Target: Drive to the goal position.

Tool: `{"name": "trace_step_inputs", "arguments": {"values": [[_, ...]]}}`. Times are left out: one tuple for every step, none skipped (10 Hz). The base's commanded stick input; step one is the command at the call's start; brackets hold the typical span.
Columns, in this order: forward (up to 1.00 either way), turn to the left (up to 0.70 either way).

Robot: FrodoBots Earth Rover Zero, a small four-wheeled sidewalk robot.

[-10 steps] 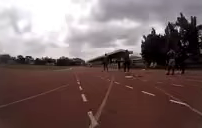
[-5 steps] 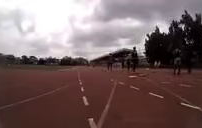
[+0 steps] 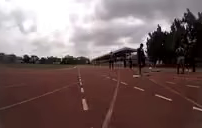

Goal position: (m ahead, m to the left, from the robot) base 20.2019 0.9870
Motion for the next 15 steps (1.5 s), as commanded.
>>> {"name": "trace_step_inputs", "arguments": {"values": [[0.45,0.0],[0.45,0.0],[0.45,0.0],[0.45,0.0],[0.45,0.0],[0.45,0.0],[0.45,0.0],[0.45,0.0],[0.45,0.0],[0.45,0.0],[0.45,0.0],[0.45,0.0],[0.45,0.0],[0.45,0.0],[0.45,0.0]]}}
